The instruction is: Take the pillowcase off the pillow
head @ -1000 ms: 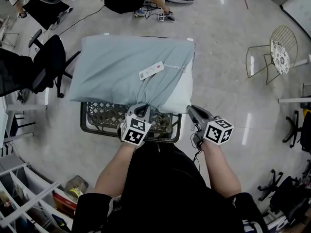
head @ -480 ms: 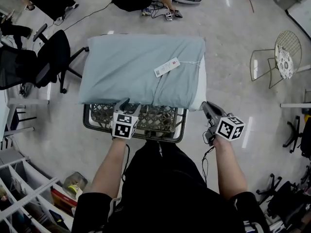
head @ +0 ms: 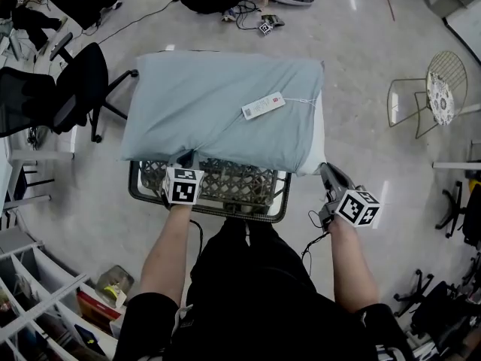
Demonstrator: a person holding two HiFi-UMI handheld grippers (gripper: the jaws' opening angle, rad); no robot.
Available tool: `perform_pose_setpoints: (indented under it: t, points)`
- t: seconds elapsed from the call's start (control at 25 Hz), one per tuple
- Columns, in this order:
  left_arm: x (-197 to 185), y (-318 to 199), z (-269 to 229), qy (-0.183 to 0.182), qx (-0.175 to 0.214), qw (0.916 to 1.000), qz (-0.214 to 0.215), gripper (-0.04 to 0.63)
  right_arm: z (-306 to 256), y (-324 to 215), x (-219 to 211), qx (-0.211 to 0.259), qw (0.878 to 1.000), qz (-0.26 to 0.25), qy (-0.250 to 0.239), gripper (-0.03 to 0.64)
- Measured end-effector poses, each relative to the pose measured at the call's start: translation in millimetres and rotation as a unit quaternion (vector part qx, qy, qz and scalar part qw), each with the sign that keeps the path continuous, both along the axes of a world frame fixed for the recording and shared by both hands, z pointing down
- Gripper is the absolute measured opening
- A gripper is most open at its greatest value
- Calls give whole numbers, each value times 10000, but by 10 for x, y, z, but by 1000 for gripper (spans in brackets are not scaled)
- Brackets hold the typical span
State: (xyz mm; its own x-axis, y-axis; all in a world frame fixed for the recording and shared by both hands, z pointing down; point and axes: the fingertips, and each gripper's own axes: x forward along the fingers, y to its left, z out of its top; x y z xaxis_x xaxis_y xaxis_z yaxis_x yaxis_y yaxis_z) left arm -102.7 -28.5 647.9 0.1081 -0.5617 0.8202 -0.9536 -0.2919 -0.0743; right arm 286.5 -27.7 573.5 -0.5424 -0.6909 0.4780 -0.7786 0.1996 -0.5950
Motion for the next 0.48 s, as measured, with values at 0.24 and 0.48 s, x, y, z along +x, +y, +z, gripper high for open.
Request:
perform_pose_setpoints:
  t: [0.24,0.48]
  points:
    - [-282,-4,-250,369,180,9991,-117,6,-37,0,91,28,9999,104,-10,21]
    - [-193,115,-252,938,-3,9955,131,8,247,338,-65,-390,9949,-508,782,30]
